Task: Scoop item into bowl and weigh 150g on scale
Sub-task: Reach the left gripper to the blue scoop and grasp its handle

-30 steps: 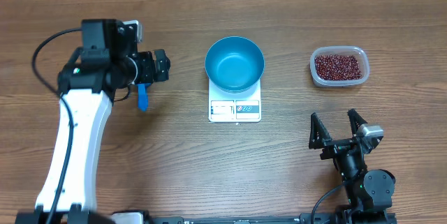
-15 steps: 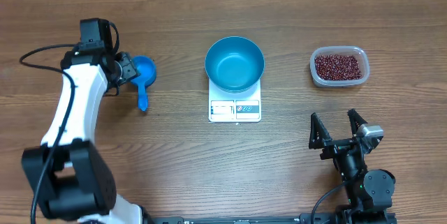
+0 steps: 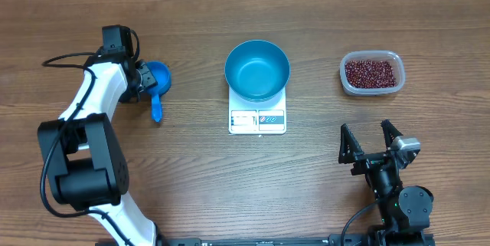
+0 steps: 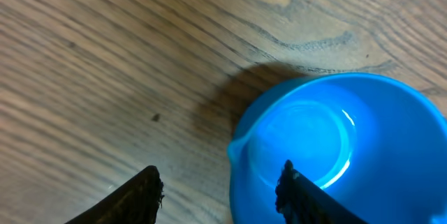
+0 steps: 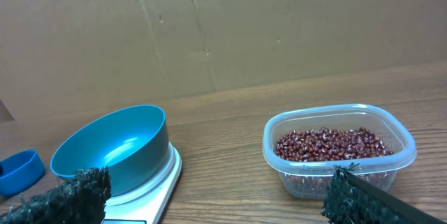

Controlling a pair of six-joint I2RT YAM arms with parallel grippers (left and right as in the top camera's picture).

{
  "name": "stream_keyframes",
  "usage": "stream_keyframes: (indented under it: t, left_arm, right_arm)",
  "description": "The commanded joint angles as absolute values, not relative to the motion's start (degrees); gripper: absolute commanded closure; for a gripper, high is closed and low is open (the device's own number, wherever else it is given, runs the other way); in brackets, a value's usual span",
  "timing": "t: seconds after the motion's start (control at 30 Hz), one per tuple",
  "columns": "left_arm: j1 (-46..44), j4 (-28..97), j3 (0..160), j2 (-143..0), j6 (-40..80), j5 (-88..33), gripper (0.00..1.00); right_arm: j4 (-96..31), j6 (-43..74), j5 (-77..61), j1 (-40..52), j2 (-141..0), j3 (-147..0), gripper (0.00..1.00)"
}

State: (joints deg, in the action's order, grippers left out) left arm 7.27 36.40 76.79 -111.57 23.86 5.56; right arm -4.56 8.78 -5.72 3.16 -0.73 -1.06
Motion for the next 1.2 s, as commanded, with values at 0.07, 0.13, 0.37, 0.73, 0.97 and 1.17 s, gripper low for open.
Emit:
stream_keyframes:
  t: [0.07,0.13,0.37,0.73,0.97,1.17]
  left_arm:
    - [7.4,35.7,77.9,-117.7,24.5,2.9,0.56]
    - [7.4,35.8,77.9,-119.2,24.4,2.3,0.65]
    - [7.4,35.9,77.9,-120.3,24.4,1.4,0.83]
    - [7.4,37.4,79.5,-119.3,24.5,-1.3,0.96]
    - [7.4,40.5,82.4,-111.0,24.5,-1.5,0.96]
    - [7.4,42.3,82.4,-99.8,27.1,-1.5,0.96]
  right_arm:
    - [-4.4,8.5,-5.4,3.6,-0.2,-0.4,0.00]
    - [-4.4,8.5,-5.4,3.6,-0.2,-0.4,0.00]
    - [-4.4,8.5,-5.4,3.6,-0.2,-0.4,0.00]
    - [-4.4,8.5,-5.4,3.6,-0.2,-0.4,0.00]
    - [-4.4,8.5,-5.4,3.6,-0.2,-0.4,0.00]
    - [-4.4,8.5,-5.4,3.6,-0.2,-0.4,0.00]
